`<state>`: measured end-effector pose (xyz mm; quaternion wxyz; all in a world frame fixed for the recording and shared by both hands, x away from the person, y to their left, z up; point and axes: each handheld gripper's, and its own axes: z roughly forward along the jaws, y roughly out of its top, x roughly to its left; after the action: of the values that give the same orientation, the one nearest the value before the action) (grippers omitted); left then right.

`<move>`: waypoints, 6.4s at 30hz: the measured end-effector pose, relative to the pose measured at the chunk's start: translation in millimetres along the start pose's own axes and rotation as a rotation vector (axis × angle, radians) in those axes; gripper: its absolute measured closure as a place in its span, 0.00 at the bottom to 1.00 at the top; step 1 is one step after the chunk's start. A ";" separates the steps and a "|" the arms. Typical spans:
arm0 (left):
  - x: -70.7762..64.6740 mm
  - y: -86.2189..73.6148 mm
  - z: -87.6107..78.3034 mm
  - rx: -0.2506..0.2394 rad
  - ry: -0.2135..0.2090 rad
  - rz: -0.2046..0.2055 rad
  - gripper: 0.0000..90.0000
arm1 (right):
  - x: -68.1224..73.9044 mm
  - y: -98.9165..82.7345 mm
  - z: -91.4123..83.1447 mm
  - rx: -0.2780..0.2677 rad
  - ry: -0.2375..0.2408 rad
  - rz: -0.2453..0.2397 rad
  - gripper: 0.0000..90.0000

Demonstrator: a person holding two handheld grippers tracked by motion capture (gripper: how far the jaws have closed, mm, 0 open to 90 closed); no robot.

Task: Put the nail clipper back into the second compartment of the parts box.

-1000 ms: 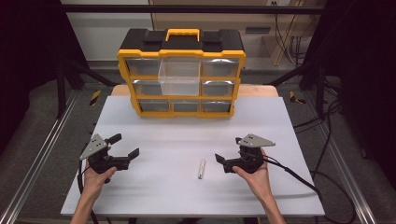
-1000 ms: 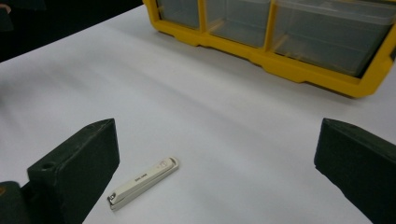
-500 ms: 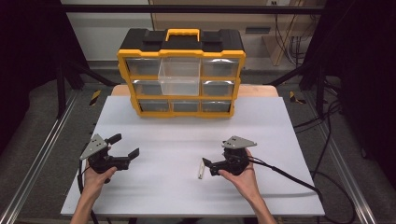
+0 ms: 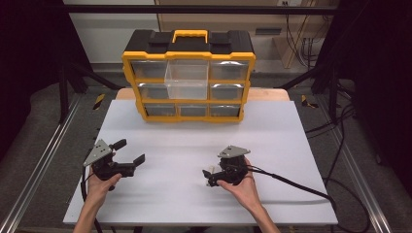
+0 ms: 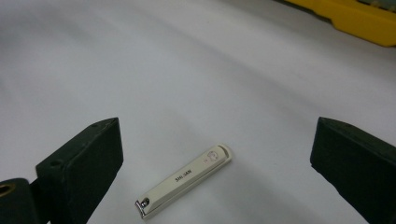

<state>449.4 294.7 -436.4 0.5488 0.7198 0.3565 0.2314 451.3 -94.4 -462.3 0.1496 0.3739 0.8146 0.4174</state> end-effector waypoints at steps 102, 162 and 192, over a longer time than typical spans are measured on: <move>0.2 0.3 -1.3 0.000 0.007 0.005 0.04 | 3.7 -6.1 5.9 0.136 0.051 -0.006 0.86; 0.5 -0.2 -0.2 0.006 0.006 0.004 0.04 | -26.1 70.5 -93.7 -0.170 0.062 0.025 0.86; 1.0 0.2 -0.9 0.004 0.005 0.004 0.04 | -30.9 134.5 -123.4 -0.255 0.041 -0.015 0.86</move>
<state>449.4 296.1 -436.0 0.5462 0.7210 0.3567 0.2336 468.7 -137.2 -283.0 0.1826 0.3370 0.7605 0.5241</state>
